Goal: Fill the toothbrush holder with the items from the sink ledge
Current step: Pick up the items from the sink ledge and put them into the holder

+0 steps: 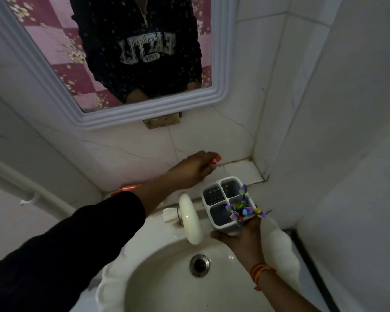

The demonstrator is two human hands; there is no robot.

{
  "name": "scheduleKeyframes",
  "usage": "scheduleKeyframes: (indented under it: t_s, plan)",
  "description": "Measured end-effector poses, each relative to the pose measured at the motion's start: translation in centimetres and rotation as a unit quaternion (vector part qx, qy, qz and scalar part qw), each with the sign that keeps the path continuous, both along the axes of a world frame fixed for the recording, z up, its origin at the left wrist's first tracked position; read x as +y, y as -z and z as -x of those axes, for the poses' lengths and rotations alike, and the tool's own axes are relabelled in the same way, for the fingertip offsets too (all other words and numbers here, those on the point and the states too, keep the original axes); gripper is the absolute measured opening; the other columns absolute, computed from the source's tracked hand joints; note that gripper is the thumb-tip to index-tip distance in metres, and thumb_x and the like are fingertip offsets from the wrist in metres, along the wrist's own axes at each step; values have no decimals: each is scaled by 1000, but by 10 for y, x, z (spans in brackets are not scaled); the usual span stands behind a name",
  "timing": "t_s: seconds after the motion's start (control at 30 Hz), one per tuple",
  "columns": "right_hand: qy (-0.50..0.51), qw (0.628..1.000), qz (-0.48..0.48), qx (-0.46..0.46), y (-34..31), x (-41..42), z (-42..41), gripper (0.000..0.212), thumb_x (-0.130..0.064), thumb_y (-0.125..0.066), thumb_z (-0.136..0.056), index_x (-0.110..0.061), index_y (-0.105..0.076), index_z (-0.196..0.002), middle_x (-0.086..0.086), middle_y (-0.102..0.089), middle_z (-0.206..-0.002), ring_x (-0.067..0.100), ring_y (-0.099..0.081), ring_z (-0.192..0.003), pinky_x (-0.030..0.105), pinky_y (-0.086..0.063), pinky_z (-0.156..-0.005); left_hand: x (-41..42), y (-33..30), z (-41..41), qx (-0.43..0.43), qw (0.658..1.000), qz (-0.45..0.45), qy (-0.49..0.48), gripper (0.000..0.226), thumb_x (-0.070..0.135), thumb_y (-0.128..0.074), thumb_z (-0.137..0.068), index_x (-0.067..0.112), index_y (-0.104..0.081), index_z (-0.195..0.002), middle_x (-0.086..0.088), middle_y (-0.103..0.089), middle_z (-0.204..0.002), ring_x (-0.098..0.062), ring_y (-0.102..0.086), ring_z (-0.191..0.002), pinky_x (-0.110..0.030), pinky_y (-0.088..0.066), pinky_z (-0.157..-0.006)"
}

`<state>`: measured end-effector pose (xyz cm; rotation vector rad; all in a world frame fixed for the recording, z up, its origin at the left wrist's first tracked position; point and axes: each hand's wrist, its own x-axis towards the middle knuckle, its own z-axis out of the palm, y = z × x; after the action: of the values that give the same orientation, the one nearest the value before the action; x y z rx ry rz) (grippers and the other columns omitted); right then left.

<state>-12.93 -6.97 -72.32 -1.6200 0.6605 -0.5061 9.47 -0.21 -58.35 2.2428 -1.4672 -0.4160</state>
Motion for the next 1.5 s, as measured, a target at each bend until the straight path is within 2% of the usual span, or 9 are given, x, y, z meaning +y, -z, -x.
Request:
scheduleKeyframes:
  t_s: [0.2, 0.33, 0.47, 0.6, 0.7, 0.77, 0.9, 1.33, 1.5]
  plan:
    - [6, 1000, -20, 8, 2, -8, 5, 112, -23, -106, -43, -10, -48, -138, 2, -65, -133, 7, -64, -123, 18, -56, -94, -46, -55, 34, -148, 951, -265, 67, 61, 40, -71, -87, 22, -48, -140, -4, -68, -121, -22, -66, -104, -37, -55, -84]
    - [2, 1000, -18, 3, 1, -10, 6, 112, -29, -106, -45, -12, -47, -139, 3, -63, -135, 11, -62, -126, 30, -58, -99, -71, -61, 56, -159, 916, -356, 89, 36, 17, -80, -77, 13, -71, -112, -3, -76, -94, -13, -72, -82, -26, -56, -67]
    - [-2, 1000, -17, -8, 0, -9, 8, 115, -37, -104, -46, -15, -44, -141, 2, -60, -138, 10, -59, -130, 31, -55, -104, -78, -62, 66, -128, 940, -305, 83, 25, 14, -79, -75, 14, -78, -100, -4, -78, -92, -17, -71, -86, -24, -50, -64]
    - [-7, 1000, -5, -14, 2, -11, 6, 106, -22, -105, -45, -15, -50, -136, -2, -65, -132, 1, -63, -122, 17, -56, -95, -65, -64, 55, 151, 953, -258, -46, 22, 12, -71, -88, 6, -75, -108, -10, -79, -102, -21, -77, -90, -33, -62, -85]
    - [-5, 1000, -8, -13, 3, -12, 6, 105, -20, -105, -44, -15, -53, -134, -4, -67, -129, -3, -64, -118, 13, -55, -91, -49, -61, 30, 235, 948, -182, -116, 19, 6, -68, -89, 2, -76, -107, -7, -79, -93, -15, -77, -74, -23, -63, -72]
    - [-7, 1000, -9, -13, 4, -12, 7, 103, -18, -105, -45, -15, -54, -133, -5, -68, -126, -8, -64, -114, 7, -53, -87, -37, -50, 12, 151, 959, -186, -153, 21, 10, -67, -90, 3, -76, -108, -3, -78, -91, -7, -74, -69, -19, -60, -67]
    - [-9, 1000, 4, -7, 4, -13, 8, 101, -25, -105, -45, -22, -56, -133, -8, -68, -127, -2, -64, -118, 12, -55, -92, -12, -1, -15, -76, 952, -282, -97, 42, 35, -57, -96, -2, -70, -110, -19, -71, -113, -33, -66, -104, -33, -49, -92]
    - [4, 1000, 21, 9, 8, -13, 6, 96, -22, -105, -46, -18, -59, -131, -5, -69, -125, -5, -62, -116, 2, -49, -87, -14, 38, -20, -95, 960, -254, -70, 37, 35, -61, -90, 9, -59, -117, -19, -57, -114, -39, -64, -98, -43, -54, -87]
    - [4, 1000, 28, 12, 4, -13, 6, 98, -36, -104, -44, -24, -58, -130, -6, -69, -125, 6, -65, -119, 23, -57, -97, -33, -27, -5, -62, 982, -175, -33, 36, 33, -70, -87, 20, -69, -121, -2, -70, -109, -23, -66, -98, -36, -53, -86]
